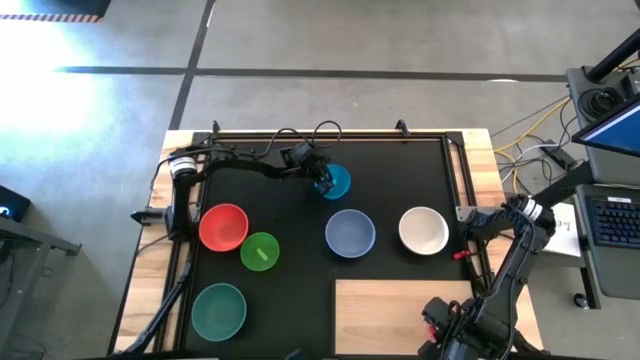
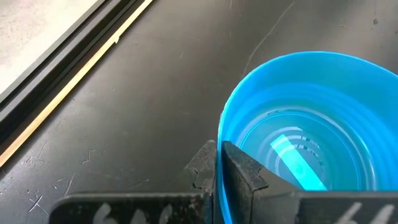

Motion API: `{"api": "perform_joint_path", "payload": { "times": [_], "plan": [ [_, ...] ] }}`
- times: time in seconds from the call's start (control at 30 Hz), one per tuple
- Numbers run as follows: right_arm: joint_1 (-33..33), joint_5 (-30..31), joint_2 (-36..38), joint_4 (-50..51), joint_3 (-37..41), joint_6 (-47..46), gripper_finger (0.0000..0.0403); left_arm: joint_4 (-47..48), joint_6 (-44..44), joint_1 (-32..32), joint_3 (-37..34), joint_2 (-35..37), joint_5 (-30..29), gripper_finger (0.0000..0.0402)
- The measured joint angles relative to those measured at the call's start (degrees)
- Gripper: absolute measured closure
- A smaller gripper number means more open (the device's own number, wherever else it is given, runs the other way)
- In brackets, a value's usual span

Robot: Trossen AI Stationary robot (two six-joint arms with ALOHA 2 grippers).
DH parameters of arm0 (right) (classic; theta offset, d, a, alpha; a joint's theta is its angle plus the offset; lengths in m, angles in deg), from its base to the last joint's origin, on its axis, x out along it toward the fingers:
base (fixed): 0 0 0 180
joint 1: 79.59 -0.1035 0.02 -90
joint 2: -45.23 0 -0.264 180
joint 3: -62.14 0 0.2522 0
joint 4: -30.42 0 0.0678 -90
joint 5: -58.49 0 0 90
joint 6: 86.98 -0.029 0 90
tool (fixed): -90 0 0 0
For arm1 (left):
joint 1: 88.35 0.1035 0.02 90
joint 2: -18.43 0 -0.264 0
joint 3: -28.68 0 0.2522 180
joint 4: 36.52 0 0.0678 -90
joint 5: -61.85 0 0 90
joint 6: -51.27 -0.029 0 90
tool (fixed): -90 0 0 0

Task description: Place and stack bowls onto a shelf

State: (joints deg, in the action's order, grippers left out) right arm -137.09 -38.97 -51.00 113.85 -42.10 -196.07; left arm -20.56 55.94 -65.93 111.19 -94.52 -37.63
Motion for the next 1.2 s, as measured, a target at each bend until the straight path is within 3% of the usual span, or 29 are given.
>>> {"api": "perform_joint_path", "payload": {
  "times": [0.73, 0.93, 1.07, 1.2],
  "plan": [
    [0.0, -2.15, 0.55, 0.09, -3.0, 2.28, 0.0256, 0.21, 0.39, 0.0, 0.0, 0.02, 2.76, 0.0401],
    [0.02, -0.42, 0.57, 1.7, -8.67, 5.53, 0.0256, 0.85, 0.42, 0.0, 0.0, 0.02, 3.96, 0.0401],
    [0.04, 6.55, 0.66, 3.28, -9.09, 6.5, 0.0267, 1.41, 0.42, 0.0, 0.0, 0.02, 4.59, 0.0401],
    [0.05, 7.06, 0.19, 3.83, -8.31, 7.03, 0.0284, 1.74, 0.42, 0.0, 0.0, 0.02, 4.63, 0.0401]
  ]
}}
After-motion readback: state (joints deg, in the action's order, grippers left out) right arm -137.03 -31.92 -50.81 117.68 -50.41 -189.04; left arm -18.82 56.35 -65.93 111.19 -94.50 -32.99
